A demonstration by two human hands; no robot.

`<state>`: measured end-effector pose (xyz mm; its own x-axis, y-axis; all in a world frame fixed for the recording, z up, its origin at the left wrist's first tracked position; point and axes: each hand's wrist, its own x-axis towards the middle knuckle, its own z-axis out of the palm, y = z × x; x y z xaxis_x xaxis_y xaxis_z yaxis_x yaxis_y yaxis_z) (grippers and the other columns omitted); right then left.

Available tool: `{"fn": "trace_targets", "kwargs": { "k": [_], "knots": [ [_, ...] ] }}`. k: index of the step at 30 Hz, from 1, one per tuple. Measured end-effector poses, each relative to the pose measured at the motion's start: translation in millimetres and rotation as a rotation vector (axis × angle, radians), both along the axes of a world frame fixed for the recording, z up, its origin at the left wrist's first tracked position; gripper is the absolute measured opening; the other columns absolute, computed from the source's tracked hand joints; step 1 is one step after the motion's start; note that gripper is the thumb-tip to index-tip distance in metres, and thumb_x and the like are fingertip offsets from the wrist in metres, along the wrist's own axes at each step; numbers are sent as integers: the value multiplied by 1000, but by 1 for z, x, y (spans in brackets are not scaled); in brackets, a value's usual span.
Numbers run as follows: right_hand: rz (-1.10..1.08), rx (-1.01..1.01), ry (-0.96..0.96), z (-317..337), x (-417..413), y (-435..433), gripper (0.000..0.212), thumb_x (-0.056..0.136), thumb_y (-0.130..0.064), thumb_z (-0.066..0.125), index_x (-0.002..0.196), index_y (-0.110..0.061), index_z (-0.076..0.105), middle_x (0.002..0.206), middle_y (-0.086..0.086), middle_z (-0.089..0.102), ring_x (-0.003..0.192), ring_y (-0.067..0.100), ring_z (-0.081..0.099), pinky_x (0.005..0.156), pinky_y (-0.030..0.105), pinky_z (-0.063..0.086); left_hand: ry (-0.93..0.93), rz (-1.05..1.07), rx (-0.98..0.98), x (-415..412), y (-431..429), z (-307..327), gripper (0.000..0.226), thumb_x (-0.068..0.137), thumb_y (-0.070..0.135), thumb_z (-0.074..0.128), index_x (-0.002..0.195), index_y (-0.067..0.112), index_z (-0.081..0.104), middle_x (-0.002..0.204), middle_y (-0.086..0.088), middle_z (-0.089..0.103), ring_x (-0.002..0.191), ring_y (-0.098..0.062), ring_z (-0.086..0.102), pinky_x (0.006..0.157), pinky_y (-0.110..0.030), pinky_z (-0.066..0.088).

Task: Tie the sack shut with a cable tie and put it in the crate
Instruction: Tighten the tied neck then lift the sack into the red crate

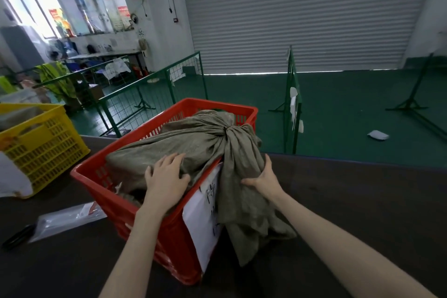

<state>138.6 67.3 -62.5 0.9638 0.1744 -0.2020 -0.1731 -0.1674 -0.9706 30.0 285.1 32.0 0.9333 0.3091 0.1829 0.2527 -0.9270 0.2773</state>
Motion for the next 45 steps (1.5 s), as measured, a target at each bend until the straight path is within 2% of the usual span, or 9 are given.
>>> {"fn": "trace_targets", "kwargs": {
  "k": [5,9,22,28,31,34,39,42,45],
  "knots": [
    [119,50,178,31,-3,-8,41,73,5,66,114,0,63,95,10,69,82,21,64,62,29,50,-73,-50,55,-3,-22,-5,64,89,20,48,147,17,21,158,-3,17,148,-20,7,118,-51,4],
    [99,-32,63,60,6,-34,16,68,6,56,80,2,65,83,15,65,75,27,62,65,31,47,-46,-204,205,-7,-48,-13,75,88,35,47,150,21,7,161,1,-2,148,-19,-12,115,-56,-4],
    [378,-329,-327,117,-21,-58,12,69,-14,58,72,-2,56,70,6,61,65,21,58,63,32,45,-57,-403,177,12,-103,-36,103,85,57,49,140,31,-33,158,2,-22,147,-18,-14,112,-59,-3],
    [552,-342,-343,136,-50,-79,22,70,-9,56,64,-4,36,62,11,36,54,22,33,53,40,27,-308,-497,10,11,-136,-45,93,83,41,58,144,26,-10,159,-7,-10,147,-21,-13,115,-52,-1],
    [574,-361,-344,134,-57,-83,25,70,-13,59,69,-3,36,65,13,37,54,29,32,53,45,29,-458,-463,-184,21,-143,-41,67,80,30,61,133,24,20,151,-8,26,144,-17,16,115,-43,7],
    [445,-351,-402,127,-59,-87,30,74,-20,67,96,-4,56,88,8,67,76,27,65,68,40,51,-572,-424,-37,37,-140,-25,44,76,20,65,113,17,43,113,-8,60,108,-28,57,96,-35,32],
    [147,-302,-782,122,-65,-89,75,75,-24,75,136,-25,32,128,-1,46,115,9,46,96,14,37,-521,-343,-84,64,-116,18,27,85,17,58,107,10,44,100,-15,62,83,-40,62,67,-46,50],
    [106,-573,-1039,115,-62,-84,71,73,-32,63,136,-33,29,150,8,25,134,28,31,108,40,29,-501,-266,-297,78,-100,40,37,87,17,56,119,16,36,114,-12,50,83,-28,54,78,-45,48],
    [105,-838,-1074,108,-46,-70,53,80,-40,50,132,-33,40,161,5,7,144,36,13,110,58,24,-310,-124,-196,96,-86,52,53,86,10,57,128,26,29,127,-16,39,93,-36,57,79,-50,46]
  ]
}}
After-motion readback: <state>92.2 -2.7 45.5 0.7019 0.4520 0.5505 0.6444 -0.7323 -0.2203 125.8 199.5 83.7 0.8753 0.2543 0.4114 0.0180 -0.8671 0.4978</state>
